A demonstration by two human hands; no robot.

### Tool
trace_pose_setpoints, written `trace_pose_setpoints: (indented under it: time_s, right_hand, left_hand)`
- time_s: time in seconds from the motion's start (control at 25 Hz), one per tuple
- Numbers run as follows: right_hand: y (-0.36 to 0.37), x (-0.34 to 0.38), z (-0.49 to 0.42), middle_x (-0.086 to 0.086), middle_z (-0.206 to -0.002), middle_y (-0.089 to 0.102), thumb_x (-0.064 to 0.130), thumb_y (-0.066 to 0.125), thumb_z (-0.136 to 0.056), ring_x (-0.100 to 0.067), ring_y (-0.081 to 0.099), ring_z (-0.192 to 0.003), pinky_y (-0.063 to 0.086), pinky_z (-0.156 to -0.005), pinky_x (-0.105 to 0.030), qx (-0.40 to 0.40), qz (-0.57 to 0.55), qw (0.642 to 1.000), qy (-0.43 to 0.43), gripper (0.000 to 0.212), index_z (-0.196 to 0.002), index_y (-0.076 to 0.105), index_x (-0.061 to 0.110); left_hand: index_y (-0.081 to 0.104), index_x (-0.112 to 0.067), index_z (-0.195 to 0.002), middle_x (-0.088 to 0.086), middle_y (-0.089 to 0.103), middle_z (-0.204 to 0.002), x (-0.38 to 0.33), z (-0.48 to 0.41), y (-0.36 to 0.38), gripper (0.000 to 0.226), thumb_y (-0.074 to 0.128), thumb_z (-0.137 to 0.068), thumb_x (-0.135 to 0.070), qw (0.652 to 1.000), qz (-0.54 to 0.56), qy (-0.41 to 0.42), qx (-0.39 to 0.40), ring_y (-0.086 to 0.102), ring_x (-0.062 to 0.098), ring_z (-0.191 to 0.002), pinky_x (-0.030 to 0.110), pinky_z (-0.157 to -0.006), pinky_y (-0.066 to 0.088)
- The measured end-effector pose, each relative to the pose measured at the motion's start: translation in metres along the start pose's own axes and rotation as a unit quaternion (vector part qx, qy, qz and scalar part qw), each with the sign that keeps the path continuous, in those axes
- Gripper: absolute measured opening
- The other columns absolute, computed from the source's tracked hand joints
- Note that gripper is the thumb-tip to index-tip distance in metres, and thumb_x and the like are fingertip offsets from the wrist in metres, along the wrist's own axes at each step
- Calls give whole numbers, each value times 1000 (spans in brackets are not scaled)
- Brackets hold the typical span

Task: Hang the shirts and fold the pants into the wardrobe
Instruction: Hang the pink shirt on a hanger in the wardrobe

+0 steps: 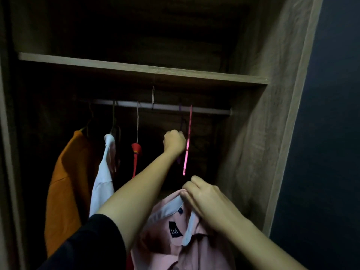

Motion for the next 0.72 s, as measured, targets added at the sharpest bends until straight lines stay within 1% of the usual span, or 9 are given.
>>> trace_pose_setpoints:
  time_s: [0.12, 0.2, 0.28, 0.4, 0.52, 0.56, 0.64, 0.68, 0.72]
  right_hand:
    - [4, 6, -4, 2, -99, 40, 66, 1, -84, -27, 57, -88, 48, -76, -43, 0, -18, 1000, -4, 68, -101, 47, 19]
    - [7, 11, -5, 1, -99, 40, 66, 0, -84, -28, 57, -88, 49, -76, -43, 0, -19, 1000, -7, 68, -100, 46, 19]
    - [10, 16, -5, 1, -99, 41, 68, -1, -83, -28, 58, -87, 49, -75, -43, 10, -27, 1000, -1, 69, -100, 46, 20]
    - [15, 31, -4, 2, -97, 41, 72, -8, -79, -28, 59, -85, 51, -72, -43, 16, -27, 999, -14, 76, -98, 46, 23]
    - [21, 52, 0, 0, -99, 44, 68, 1, -83, -30, 59, -85, 50, -71, -46, 36, -16, 999, -23, 70, -100, 49, 20]
    - [24, 57, 2, 0, -99, 44, 67, 1, -83, -30, 59, -85, 50, -71, -46, 41, -12, 999, -25, 68, -100, 49, 20]
    - [26, 70, 5, 0, -98, 44, 62, 3, -83, -29, 60, -84, 50, -71, -46, 51, -3, 998, -29, 64, -100, 49, 20]
    - [26, 75, 7, 0, -98, 44, 60, 4, -82, -29, 60, -84, 50, -71, -46, 53, -5, 998, -28, 63, -100, 50, 21]
    - [26, 80, 9, 0, -98, 44, 59, 5, -82, -29, 60, -83, 50, -71, -45, 49, -8, 998, -28, 62, -100, 50, 21]
  left_hand:
    - [58, 8, -111, 29, 59, -117, 6, 2, -14, 39, 35, -99, -20, 1000, 12, 17, -21, 52, 42, -113, 38, -92, 40]
    - [58, 7, -109, 26, 63, -110, 19, 14, -24, 35, 35, -98, -18, 997, 73, 29, -26, 56, 40, -107, 36, -88, 42]
    - [59, 2, -109, 18, 68, -98, 35, 40, -40, 29, 37, -97, -13, 988, 143, 48, -28, 64, 34, -96, 32, -84, 46]
    - [59, -7, -118, 14, 70, -93, 67, 87, -72, 31, 41, -92, -9, 985, 148, 65, -55, 64, 29, -89, 31, -81, 45]
    - [57, -13, -121, 3, 67, -89, 94, 137, -103, 30, 42, -96, -15, 981, 164, 58, -83, 60, 18, -83, 27, -73, 42]
    - [56, -13, -119, -1, 64, -86, 100, 153, -113, 27, 42, -98, -18, 979, 167, 67, -93, 58, 14, -78, 25, -69, 40]
    - [53, -13, -109, 0, 61, -77, 117, 181, -130, 18, 40, -99, -19, 977, 179, 62, -101, 54, 10, -65, 20, -60, 39]
    - [50, -14, -104, 2, 60, -74, 124, 193, -139, 12, 40, -98, -17, 975, 193, 48, -99, 55, 10, -63, 20, -60, 41]
    - [47, -15, -101, 3, 61, -75, 132, 202, -146, 9, 40, -95, -14, 974, 201, 32, -98, 57, 11, -64, 23, -63, 43]
Point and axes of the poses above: each hand's wrist, its own z-axis away from the middle knuckle, its own y-axis out of the palm, x = y × z, the point moved 6 cm from there along -z, towards the middle knuckle
